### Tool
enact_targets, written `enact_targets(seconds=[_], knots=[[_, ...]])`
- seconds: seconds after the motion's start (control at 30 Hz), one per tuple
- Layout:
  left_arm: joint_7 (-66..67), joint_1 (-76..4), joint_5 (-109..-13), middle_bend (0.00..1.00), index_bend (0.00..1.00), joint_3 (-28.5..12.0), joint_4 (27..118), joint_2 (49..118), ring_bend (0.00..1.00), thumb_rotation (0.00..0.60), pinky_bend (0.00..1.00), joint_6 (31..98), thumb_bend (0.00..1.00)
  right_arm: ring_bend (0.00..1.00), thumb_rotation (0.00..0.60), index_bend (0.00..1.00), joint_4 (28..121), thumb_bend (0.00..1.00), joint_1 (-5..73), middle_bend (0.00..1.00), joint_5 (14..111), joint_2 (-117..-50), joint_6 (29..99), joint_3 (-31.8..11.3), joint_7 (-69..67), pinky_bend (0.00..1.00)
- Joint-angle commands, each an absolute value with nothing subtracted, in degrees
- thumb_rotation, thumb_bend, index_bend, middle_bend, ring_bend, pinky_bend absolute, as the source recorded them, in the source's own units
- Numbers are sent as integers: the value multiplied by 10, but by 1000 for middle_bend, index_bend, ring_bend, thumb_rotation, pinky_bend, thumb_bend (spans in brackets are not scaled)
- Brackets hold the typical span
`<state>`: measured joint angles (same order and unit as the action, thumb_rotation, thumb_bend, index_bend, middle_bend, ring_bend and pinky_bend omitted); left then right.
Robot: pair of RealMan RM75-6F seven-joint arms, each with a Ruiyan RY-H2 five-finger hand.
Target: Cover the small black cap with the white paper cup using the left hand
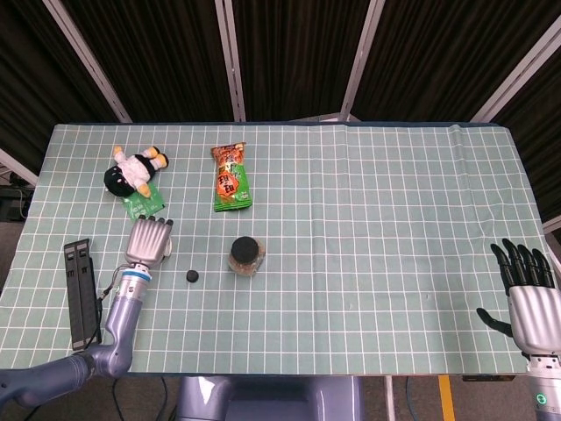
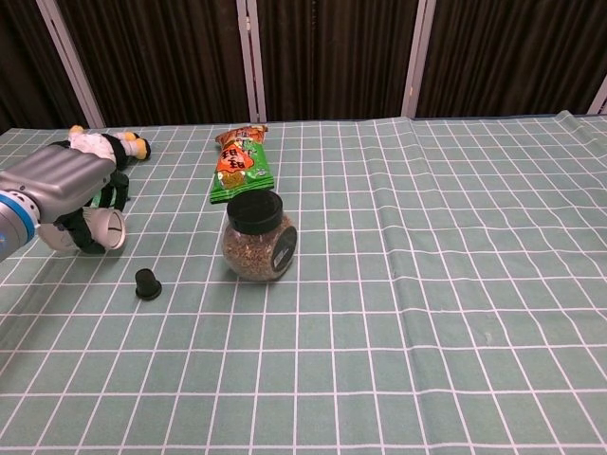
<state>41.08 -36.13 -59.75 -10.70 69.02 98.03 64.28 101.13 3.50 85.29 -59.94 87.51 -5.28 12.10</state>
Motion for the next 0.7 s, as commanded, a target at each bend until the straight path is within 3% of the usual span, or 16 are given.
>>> enact_targets(seconds=[0.03, 0.27, 0.4, 0.57, 0.7], knots=[[231, -332, -642, 504, 504, -135, 754, 931, 456, 600, 457, 657, 0, 0, 600, 0, 1013, 0, 34, 0, 855, -598, 877, -52, 120, 0], [-122, -287, -698, 482, 504, -166, 788, 897, 434, 600, 400, 657, 0, 0, 600, 0, 1016, 0, 34, 0, 862, -597, 878, -50, 120, 0], [-333, -268, -704, 474, 504, -175, 806, 883, 425, 600, 392, 619, 0, 0, 600, 0, 1021, 0, 33, 0, 868, -596, 880, -47, 123, 0], [-491, -260, -763, 474, 505, -149, 768, 896, 420, 600, 341, 611, 0, 0, 600, 0, 1019, 0, 35, 0, 863, -598, 874, -47, 126, 0], [-525, -262, -788, 474, 505, -131, 734, 914, 417, 600, 340, 613, 0, 0, 600, 0, 1017, 0, 36, 0, 863, -598, 872, -47, 125, 0]])
